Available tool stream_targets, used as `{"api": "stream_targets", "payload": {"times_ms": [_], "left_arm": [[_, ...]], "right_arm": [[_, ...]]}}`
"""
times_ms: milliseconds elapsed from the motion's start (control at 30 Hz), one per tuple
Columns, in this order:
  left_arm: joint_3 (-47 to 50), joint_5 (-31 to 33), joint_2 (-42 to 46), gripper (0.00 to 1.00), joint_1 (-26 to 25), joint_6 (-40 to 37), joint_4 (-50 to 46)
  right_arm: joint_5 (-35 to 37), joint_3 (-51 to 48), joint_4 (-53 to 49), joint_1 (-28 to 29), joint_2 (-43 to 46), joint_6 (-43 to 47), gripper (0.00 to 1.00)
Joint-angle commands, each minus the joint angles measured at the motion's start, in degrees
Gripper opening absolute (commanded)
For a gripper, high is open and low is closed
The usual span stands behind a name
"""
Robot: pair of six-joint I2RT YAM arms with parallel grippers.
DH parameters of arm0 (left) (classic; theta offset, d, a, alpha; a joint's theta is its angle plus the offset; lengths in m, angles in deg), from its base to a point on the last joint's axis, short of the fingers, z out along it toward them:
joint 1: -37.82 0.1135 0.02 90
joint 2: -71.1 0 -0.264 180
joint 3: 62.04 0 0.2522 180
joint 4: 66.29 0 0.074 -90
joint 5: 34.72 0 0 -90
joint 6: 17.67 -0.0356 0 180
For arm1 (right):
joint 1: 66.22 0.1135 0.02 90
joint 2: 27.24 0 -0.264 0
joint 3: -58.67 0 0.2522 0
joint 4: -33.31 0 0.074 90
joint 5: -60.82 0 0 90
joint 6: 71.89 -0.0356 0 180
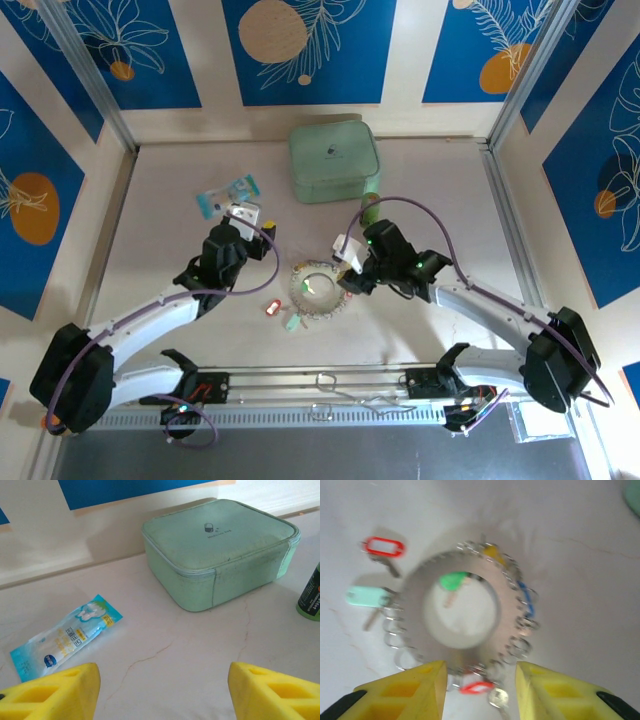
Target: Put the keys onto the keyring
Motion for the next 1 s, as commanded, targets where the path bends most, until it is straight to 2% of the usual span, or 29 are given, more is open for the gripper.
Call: {"api": "stream_targets", "payload": {"times_ms": [0, 133, 233, 500, 967], "left_arm": [[-1.88, -1.02, -0.29, 0.68, 0.42, 0.10, 0.31], [-2.05, -1.12, -0.23, 0.68, 0.40, 0.30, 0.14], [-1.91, -0.33, 0.39, 0.68, 0.42, -0.13, 0.30], [-1.90, 0.00, 1.53, 0.68, 0.40, -1.37, 0.75], [-1.79, -0.33, 3.02, 0.68, 0.36, -2.44, 1.19]], "right_arm": [[-1.74, -1.67, -1.36, 4.61, -0.52, -1.40, 0.41], [8.67, -2.13, -4.32, 10.69, -5.00, 10.12, 0.40], [12.41, -3.02, -2.91, 13.14, -8.04, 15.10, 0.37], [13.88, -4.90, 3.13, 13.01, -12.21, 23.91, 0.34], [12.07, -5.04, 3.67, 11.14, -14.81, 25.41, 0.32]]}}
